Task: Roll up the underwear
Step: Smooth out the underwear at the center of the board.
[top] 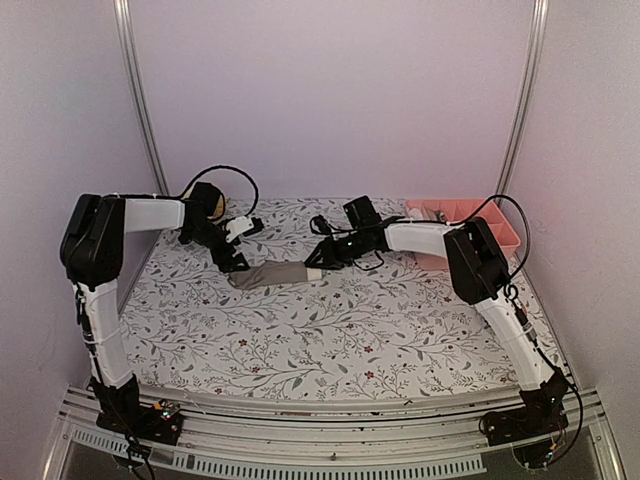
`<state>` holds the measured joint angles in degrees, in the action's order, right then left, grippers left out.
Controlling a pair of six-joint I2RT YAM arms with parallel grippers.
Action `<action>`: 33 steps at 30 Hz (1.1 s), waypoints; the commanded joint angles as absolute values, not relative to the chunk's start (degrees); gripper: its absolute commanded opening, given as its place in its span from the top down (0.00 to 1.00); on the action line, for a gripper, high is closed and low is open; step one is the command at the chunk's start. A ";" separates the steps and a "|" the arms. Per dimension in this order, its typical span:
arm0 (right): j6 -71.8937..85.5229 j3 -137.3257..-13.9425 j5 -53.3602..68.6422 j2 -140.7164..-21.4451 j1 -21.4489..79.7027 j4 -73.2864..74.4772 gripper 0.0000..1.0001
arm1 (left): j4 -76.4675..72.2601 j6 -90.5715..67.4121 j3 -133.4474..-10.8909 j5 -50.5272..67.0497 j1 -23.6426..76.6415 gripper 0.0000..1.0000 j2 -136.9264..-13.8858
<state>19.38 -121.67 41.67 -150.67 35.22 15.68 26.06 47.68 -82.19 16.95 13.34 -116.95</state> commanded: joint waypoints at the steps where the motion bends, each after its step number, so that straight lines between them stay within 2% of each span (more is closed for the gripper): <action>1: 17.94 -121.20 39.81 -146.78 34.43 17.87 0.73 | 25.79 46.05 -83.67 17.87 12.95 0.10 -114.32; 20: 14.89 -120.32 41.76 -138.82 36.60 18.89 0.68 | 21.47 44.29 -88.56 8.73 9.61 0.09 -120.34; 27: 12.46 -111.87 39.88 -129.84 39.19 19.03 0.65 | 22.78 46.58 -89.21 7.39 9.77 0.13 -123.70; 33: 12.10 -98.75 38.33 -121.13 40.01 15.90 0.65 | 25.57 51.20 -85.20 8.72 11.35 0.17 -122.30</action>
